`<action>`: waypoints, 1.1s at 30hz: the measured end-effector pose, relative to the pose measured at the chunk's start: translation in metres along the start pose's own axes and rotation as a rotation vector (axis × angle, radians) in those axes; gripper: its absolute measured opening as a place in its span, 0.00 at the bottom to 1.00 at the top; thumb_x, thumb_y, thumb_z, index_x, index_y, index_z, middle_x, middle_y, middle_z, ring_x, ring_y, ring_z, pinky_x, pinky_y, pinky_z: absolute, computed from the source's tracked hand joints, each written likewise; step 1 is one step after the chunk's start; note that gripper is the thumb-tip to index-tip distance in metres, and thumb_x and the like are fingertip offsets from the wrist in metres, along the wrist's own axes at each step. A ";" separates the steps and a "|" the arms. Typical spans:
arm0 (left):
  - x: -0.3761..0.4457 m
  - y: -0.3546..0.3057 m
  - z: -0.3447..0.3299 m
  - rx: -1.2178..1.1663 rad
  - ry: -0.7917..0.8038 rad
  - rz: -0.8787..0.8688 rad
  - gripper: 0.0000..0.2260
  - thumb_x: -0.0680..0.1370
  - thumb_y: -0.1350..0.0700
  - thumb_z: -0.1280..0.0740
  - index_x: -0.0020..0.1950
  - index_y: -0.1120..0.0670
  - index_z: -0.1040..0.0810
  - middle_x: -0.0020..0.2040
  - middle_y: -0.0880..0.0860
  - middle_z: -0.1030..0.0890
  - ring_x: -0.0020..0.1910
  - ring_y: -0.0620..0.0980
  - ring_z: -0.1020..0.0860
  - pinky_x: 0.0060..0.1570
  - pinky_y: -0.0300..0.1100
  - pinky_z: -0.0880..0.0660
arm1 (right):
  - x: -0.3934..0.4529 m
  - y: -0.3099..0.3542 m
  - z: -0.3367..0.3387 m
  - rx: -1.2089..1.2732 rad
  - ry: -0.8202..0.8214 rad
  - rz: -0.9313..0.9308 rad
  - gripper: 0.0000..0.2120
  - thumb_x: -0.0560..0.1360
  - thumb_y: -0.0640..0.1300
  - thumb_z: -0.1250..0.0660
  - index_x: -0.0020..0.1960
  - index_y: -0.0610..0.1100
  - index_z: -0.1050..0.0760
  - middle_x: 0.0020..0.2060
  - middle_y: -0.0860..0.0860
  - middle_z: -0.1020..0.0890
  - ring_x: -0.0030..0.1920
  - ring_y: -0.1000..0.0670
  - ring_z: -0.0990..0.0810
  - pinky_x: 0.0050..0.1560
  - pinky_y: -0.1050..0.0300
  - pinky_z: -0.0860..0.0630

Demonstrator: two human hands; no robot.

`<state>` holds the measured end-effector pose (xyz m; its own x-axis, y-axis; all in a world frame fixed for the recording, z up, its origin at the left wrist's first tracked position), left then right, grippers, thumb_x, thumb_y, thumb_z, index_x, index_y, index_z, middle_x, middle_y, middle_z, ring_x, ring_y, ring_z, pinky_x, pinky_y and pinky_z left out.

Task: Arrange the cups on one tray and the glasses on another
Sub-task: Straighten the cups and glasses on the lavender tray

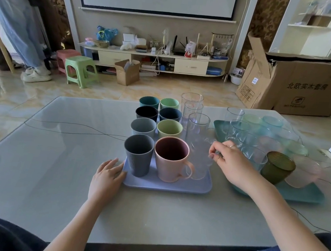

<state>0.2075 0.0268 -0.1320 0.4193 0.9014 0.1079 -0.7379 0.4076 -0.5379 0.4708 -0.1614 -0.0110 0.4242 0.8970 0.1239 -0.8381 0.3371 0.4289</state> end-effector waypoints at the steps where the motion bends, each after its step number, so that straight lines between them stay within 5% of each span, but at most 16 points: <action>1: 0.000 0.000 0.000 -0.001 -0.001 0.001 0.16 0.80 0.49 0.41 0.67 0.44 0.27 0.73 0.46 0.34 0.74 0.49 0.41 0.71 0.43 0.43 | -0.001 0.000 0.000 -0.001 0.005 -0.002 0.03 0.79 0.46 0.40 0.48 0.48 0.29 0.49 0.48 0.30 0.47 0.46 0.24 0.52 0.48 0.25; 13: -0.003 -0.003 0.003 0.008 0.009 0.015 0.16 0.80 0.49 0.41 0.67 0.45 0.27 0.73 0.46 0.34 0.73 0.49 0.41 0.71 0.44 0.42 | -0.001 -0.002 0.001 0.068 0.082 -0.017 0.05 0.79 0.48 0.41 0.50 0.49 0.28 0.51 0.49 0.27 0.42 0.52 0.26 0.42 0.58 0.33; 17: 0.006 -0.005 0.005 0.059 0.019 0.054 0.15 0.78 0.48 0.40 0.63 0.48 0.25 0.67 0.50 0.29 0.68 0.54 0.37 0.65 0.48 0.39 | 0.018 -0.002 0.026 0.085 0.069 -0.005 0.08 0.79 0.46 0.41 0.57 0.50 0.26 0.53 0.50 0.22 0.51 0.48 0.22 0.49 0.54 0.27; 20: 0.024 -0.007 0.011 0.079 0.025 0.090 0.14 0.77 0.48 0.43 0.58 0.48 0.24 0.62 0.54 0.28 0.63 0.56 0.35 0.61 0.50 0.38 | 0.046 0.001 0.046 -0.003 -0.018 0.035 0.13 0.79 0.45 0.39 0.62 0.55 0.29 0.58 0.48 0.27 0.45 0.45 0.21 0.49 0.50 0.24; 24: 0.050 -0.003 0.006 0.138 0.054 0.119 0.19 0.80 0.48 0.45 0.70 0.49 0.33 0.70 0.54 0.34 0.70 0.56 0.40 0.68 0.51 0.43 | 0.082 0.001 0.033 -0.076 0.084 0.076 0.15 0.77 0.44 0.36 0.61 0.59 0.28 0.65 0.51 0.32 0.49 0.52 0.26 0.59 0.47 0.27; 27: 0.061 -0.002 0.003 0.187 0.014 0.108 0.21 0.79 0.47 0.44 0.72 0.48 0.37 0.73 0.52 0.38 0.72 0.56 0.43 0.70 0.52 0.45 | 0.099 -0.002 0.016 -0.078 0.175 0.078 0.08 0.76 0.47 0.34 0.55 0.54 0.24 0.58 0.52 0.26 0.50 0.50 0.24 0.58 0.48 0.27; 33: 0.062 0.003 -0.001 0.198 0.015 0.108 0.21 0.79 0.47 0.43 0.72 0.48 0.36 0.74 0.51 0.38 0.73 0.55 0.44 0.71 0.52 0.46 | 0.110 -0.001 0.011 -0.096 0.157 0.100 0.04 0.77 0.45 0.35 0.47 0.46 0.23 0.40 0.56 0.23 0.39 0.58 0.27 0.36 0.62 0.34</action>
<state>0.2324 0.0839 -0.1277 0.3385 0.9399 0.0453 -0.8679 0.3304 -0.3709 0.5218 -0.0660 0.0122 0.2847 0.9585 0.0177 -0.9056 0.2628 0.3328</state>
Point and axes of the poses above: each hand's wrist, its own x-axis towards the middle knuckle, its own z-axis out of the back of the hand, y = z × x, the point moved 9 cm from there along x, towards the middle knuckle
